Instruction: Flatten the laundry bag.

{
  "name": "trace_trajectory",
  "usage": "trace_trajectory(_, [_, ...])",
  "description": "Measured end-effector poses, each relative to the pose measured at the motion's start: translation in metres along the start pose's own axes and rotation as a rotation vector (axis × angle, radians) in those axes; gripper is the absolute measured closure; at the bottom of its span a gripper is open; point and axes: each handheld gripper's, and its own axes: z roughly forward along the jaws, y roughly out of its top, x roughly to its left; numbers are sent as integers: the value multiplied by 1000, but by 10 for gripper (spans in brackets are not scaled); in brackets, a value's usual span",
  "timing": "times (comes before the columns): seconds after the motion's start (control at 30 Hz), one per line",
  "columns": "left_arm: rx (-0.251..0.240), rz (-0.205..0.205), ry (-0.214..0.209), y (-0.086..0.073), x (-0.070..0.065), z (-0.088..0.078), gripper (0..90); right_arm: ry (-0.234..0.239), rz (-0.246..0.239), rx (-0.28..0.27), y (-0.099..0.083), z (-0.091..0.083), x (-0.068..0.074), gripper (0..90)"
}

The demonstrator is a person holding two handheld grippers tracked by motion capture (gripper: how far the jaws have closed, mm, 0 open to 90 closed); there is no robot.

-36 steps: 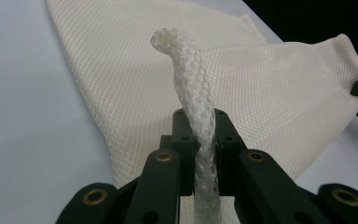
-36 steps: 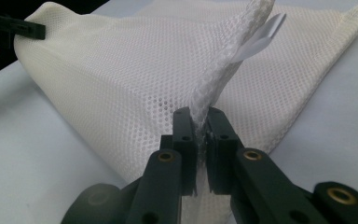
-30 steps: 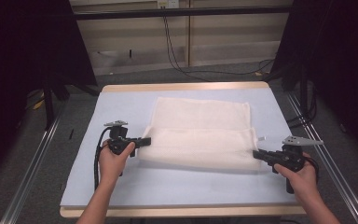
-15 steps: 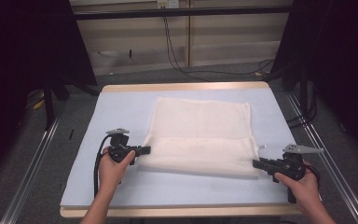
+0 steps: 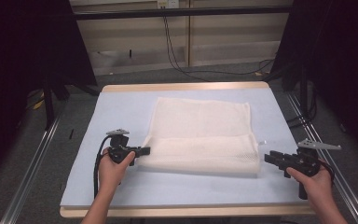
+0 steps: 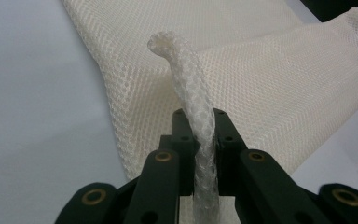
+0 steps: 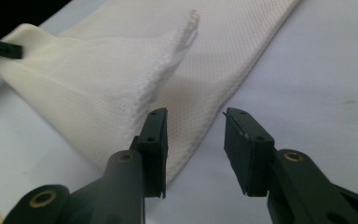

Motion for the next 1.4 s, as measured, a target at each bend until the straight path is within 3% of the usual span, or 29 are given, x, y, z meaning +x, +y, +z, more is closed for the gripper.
trace_trajectory(0.17, [0, -2, -10, -2, 0, -1, 818, -52, -9, 43, 7, 26, -4, 590])
trace_trajectory(0.4, [-7, 5, -17, -4, -3, -6, 807, -80, -20, 110, 8, 55, -1, 590])
trace_trajectory(0.63, [-17, 2, -27, -10, -7, -12, 804, -66, -29, 137, 5, 62, 1, 654])
trace_trajectory(0.77, [-13, 28, -20, -15, -11, -17, 798, -84, -53, 141, 6, 65, 2, 725])
trace_trajectory(1.1, [-20, 23, -36, -23, -14, -28, 751, -79, -37, 126, 4, 64, 2, 721])
trace_trajectory(1.2, [-21, 31, -22, -24, -14, -34, 744, -75, -24, 118, 3, 64, 1, 717])
trace_trajectory(1.4, [-37, 18, -44, -27, -8, -40, 657, -68, -15, 120, 4, 64, -1, 717])
